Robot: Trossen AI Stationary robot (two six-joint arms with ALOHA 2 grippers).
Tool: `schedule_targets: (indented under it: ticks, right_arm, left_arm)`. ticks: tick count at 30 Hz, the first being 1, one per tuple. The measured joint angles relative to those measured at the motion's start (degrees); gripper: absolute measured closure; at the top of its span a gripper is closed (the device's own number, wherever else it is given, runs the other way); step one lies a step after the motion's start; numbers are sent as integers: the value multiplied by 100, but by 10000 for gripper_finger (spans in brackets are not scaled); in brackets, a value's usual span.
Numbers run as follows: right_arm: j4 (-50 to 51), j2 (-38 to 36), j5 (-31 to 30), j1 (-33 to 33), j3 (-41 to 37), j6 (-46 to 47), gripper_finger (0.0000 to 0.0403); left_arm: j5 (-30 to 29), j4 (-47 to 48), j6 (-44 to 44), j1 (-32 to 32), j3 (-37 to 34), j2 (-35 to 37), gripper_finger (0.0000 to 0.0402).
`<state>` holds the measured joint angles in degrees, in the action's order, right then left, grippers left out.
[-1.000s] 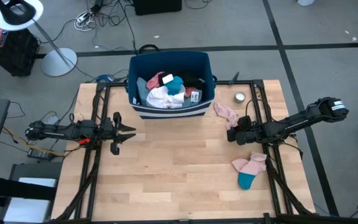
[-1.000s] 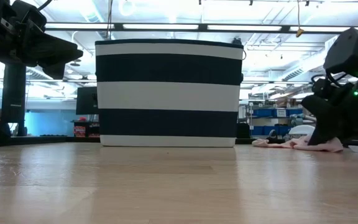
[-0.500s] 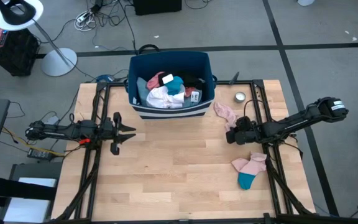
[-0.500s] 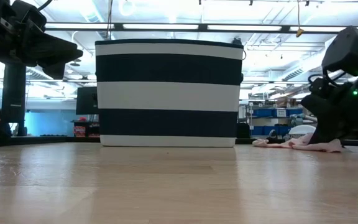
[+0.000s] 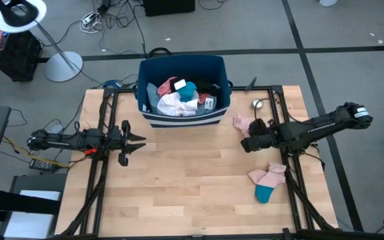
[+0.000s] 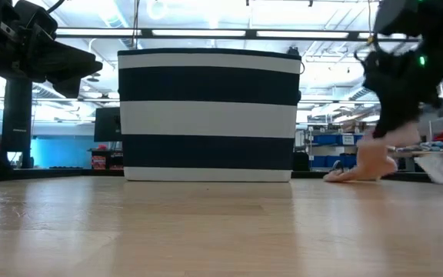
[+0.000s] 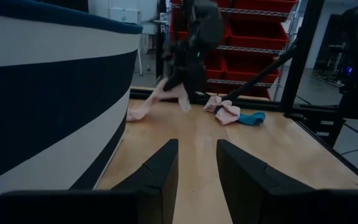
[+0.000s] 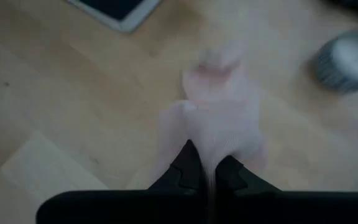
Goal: Sort clothes
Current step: Put the top pink sock into the blue bin
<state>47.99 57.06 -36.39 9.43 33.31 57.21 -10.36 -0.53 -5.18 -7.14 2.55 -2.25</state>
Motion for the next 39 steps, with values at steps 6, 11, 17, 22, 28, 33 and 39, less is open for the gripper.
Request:
schedule_targets:
  ticks: [6, 11, 17, 22, 28, 33, 39]
  right_arm:
    - [1215, -2, -480, 0, 1310, -415, 400]
    - [1632, -2, -999, 0, 2299, -1009, 400]
    - [1623, 79, -1454, -2, 3423, -1959, 400]
    - [1602, 392, -1794, -19, 4426, -2818, 400]
    - [1437, 1004, -1977, -144, 5584, -3806, 400]
    - [1136, 1574, -1975, -347, 6435, -4675, 399]
    - [543, 2194, -1848, -647, 7256, -5618, 399]
  left_arm:
    - [-9, -1, -1, 0, 0, 1, 286]
    - [-12, -1, 0, 0, 0, 1, 286]
    - [-13, 1, 0, 0, 0, 1, 286]
    - [-14, 1, -1, 0, 0, 1, 286]
    - [-14, 1, 0, 0, 0, 1, 286]
    - [-14, 1, -1, 0, 0, 1, 286]
    - [-14, 1, -1, 0, 0, 1, 286]
